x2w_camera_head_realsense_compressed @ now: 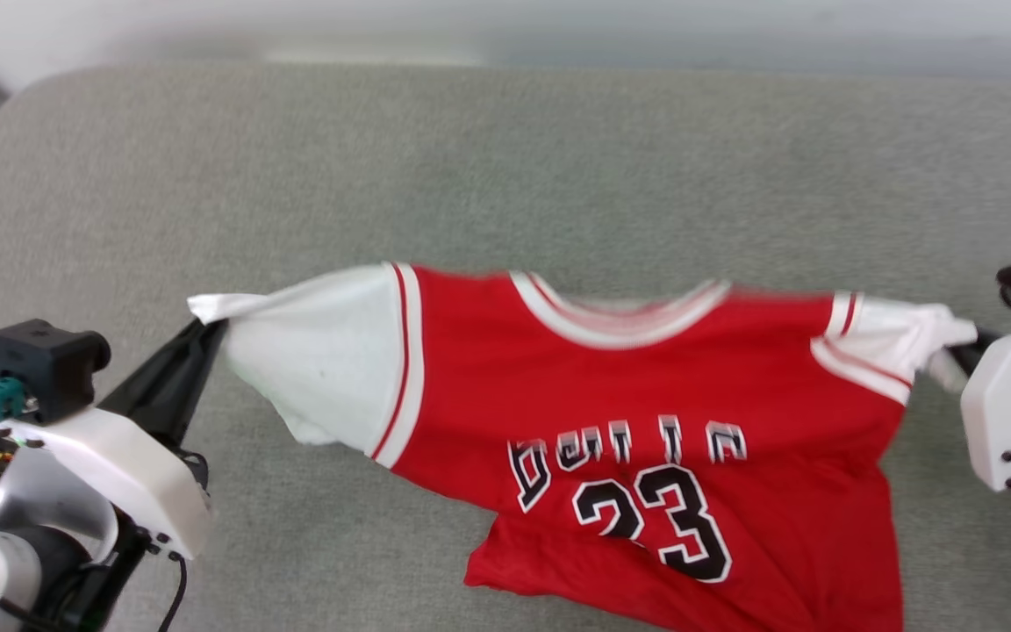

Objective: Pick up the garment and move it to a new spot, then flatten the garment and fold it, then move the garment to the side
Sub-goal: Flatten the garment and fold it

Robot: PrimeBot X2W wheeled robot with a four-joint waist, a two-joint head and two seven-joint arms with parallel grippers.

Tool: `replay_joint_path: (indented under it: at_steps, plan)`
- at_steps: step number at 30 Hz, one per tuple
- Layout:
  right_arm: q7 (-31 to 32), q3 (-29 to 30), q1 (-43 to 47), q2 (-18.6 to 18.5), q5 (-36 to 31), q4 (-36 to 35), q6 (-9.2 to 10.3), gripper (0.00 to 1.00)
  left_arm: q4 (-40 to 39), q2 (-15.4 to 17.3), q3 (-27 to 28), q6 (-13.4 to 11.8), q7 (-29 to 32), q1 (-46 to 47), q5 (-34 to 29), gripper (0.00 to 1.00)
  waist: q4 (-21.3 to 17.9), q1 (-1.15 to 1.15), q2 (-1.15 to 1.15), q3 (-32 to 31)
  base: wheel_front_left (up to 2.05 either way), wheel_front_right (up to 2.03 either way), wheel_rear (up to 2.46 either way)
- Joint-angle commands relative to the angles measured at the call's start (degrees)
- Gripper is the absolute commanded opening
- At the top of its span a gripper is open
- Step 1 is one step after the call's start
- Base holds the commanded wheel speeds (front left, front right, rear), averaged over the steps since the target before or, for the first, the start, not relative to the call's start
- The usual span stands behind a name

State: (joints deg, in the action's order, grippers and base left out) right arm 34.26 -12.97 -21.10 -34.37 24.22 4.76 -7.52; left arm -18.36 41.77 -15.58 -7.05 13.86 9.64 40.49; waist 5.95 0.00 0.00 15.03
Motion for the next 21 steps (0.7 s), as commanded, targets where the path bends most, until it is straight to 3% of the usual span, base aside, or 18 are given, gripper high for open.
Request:
replay_joint_path:
  at_steps: [1, 10, 21]
  plan:
    - [-1.13, -0.04, -1.03, -0.69, -0.04, -0.62, 0.06, 0.00, -0.08, 0.40, 0.73, -0.08, -0.71, 0.07, -0.48, 0.00, -1.44, 0.00, 0.00, -1.98, 0.00, 0.00, 0.00]
    - [-5.78, 1.21, -3.94, -2.15, 1.66, -6.07, 0.06, 0.00, -2.09, 2.11, 5.11, -0.91, -4.68, -0.06, -0.85, 0.00, -4.70, 0.00, 0.00, -8.32, 0.00, 0.00, 0.00]
    - [-6.82, 6.21, -7.61, -2.37, 7.37, -14.45, 0.06, 0.00, -7.30, 4.94, 11.06, -1.21, -6.08, 1.37, 0.94, 0.00, -7.15, 0.00, 0.00, -12.67, 0.00, 0.00, 0.00]
